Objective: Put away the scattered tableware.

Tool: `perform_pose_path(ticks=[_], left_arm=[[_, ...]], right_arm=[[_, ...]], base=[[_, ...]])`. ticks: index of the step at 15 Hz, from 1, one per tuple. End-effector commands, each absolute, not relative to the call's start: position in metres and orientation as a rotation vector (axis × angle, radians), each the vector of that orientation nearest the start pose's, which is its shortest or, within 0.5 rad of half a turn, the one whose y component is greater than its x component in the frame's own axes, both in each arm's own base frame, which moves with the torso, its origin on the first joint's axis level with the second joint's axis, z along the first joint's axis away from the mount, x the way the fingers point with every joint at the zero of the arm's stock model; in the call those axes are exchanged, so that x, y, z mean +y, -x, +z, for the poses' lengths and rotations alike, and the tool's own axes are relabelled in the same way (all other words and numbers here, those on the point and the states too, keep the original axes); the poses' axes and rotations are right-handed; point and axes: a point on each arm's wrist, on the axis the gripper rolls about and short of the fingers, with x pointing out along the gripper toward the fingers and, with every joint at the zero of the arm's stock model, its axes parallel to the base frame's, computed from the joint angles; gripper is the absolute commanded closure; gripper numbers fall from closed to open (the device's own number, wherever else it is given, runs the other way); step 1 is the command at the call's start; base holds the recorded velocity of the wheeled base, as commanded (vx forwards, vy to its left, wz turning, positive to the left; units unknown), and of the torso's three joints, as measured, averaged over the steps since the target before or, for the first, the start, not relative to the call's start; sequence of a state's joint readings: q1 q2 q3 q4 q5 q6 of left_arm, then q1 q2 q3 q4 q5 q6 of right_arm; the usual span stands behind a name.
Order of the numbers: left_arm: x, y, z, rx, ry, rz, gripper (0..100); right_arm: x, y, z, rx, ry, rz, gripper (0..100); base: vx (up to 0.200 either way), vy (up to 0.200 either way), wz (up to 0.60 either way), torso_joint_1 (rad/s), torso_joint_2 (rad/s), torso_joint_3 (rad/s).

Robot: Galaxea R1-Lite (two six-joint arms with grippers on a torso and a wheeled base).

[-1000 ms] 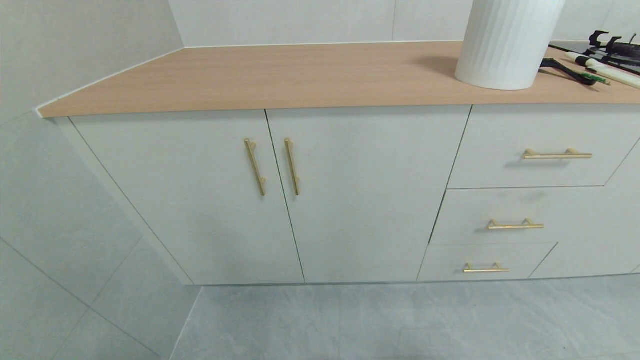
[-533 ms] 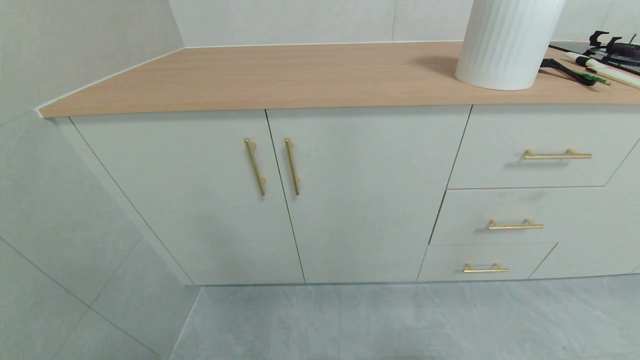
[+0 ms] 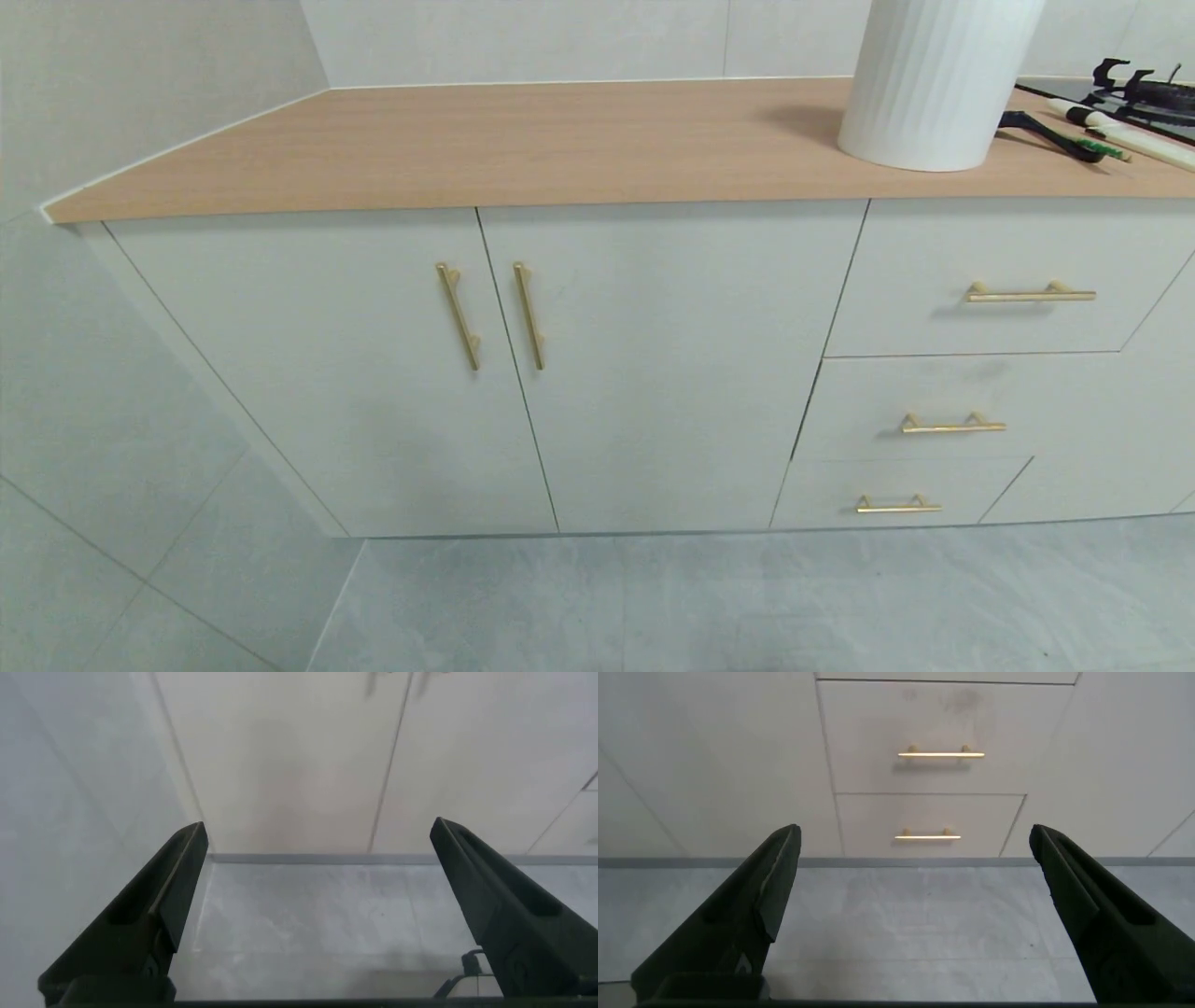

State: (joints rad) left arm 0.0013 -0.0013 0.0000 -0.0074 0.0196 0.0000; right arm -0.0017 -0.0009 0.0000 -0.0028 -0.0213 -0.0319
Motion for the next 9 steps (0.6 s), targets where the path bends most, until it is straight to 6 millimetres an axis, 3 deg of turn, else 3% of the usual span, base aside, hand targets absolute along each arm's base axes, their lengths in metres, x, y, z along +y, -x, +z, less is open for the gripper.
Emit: perform_pose_path(ticks=[1,9], left_arm=[[0.0004,0.0228,0.0763,-0.008,0.0,0.021,0],[0.0004,0.0228,0.0763,-0.008,0.0,0.021,0]], right_arm=[[-0.0004,0.0227,0.0758,-0.001,0.032,-0.023,0],[-0.0004,0.0227,0.0758,-0.001,0.029,-0.023,0]], base=[[0.0,-0.2,0.0,0.002,0.0,-0.002],[0.0,-0.2,0.0,0.002,0.0,0.004]])
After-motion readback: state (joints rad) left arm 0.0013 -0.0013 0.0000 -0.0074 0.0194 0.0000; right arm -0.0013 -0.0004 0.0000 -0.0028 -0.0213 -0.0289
